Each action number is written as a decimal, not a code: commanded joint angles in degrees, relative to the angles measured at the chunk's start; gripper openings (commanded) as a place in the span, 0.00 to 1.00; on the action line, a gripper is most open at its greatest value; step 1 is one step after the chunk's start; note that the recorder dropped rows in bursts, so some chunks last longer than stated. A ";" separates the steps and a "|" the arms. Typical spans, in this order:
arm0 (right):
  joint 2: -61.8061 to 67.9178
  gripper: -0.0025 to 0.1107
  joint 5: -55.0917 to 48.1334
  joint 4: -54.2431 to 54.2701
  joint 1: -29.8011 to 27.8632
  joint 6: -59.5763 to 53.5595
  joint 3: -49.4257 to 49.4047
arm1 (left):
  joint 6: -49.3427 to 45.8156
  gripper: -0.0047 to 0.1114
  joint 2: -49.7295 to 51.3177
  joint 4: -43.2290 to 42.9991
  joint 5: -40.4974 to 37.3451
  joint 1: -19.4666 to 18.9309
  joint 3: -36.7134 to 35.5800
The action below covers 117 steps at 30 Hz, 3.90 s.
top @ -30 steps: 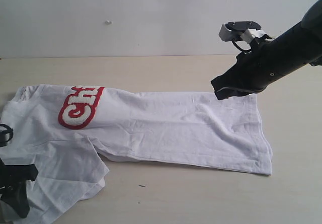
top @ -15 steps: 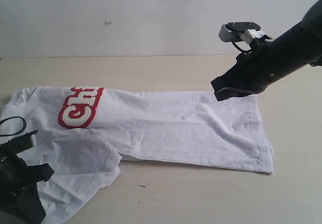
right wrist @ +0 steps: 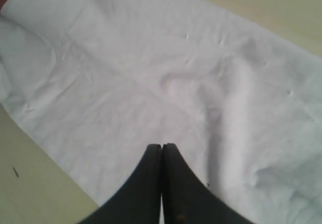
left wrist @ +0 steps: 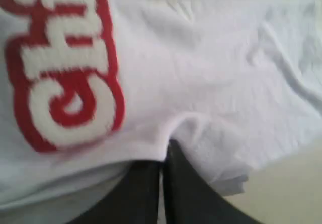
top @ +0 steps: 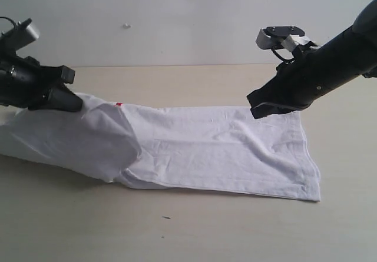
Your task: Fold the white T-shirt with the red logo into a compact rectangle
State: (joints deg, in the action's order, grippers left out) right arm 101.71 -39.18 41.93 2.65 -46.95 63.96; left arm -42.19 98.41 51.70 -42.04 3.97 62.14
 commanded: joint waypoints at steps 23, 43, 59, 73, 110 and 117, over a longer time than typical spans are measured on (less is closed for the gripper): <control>-0.41 0.02 -1.60 3.12 0.06 -1.86 -0.12 | -1.11 0.04 13.94 -4.37 16.73 -0.01 4.06; -0.30 0.02 -1.59 3.24 0.06 -2.00 -0.12 | -10.15 0.55 20.10 7.86 15.49 -0.01 4.06; -0.30 0.02 -1.71 3.49 0.06 -2.00 -0.12 | -16.66 0.54 20.15 19.95 7.11 0.10 4.06; -0.30 0.02 -1.49 3.47 0.06 -2.00 -0.12 | -40.99 0.57 20.24 48.24 8.44 0.10 4.06; -0.30 0.02 -0.23 3.12 0.06 -2.86 -0.12 | -6.81 0.73 17.23 2.23 13.48 -19.43 3.41; -0.30 0.02 -0.34 3.14 0.06 -2.86 -0.12 | -6.83 0.73 17.34 1.19 13.72 -19.43 3.41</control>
State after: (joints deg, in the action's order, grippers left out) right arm 101.71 -39.65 45.08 2.65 -49.27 63.96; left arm -49.46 115.63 53.17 -28.54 -15.40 65.67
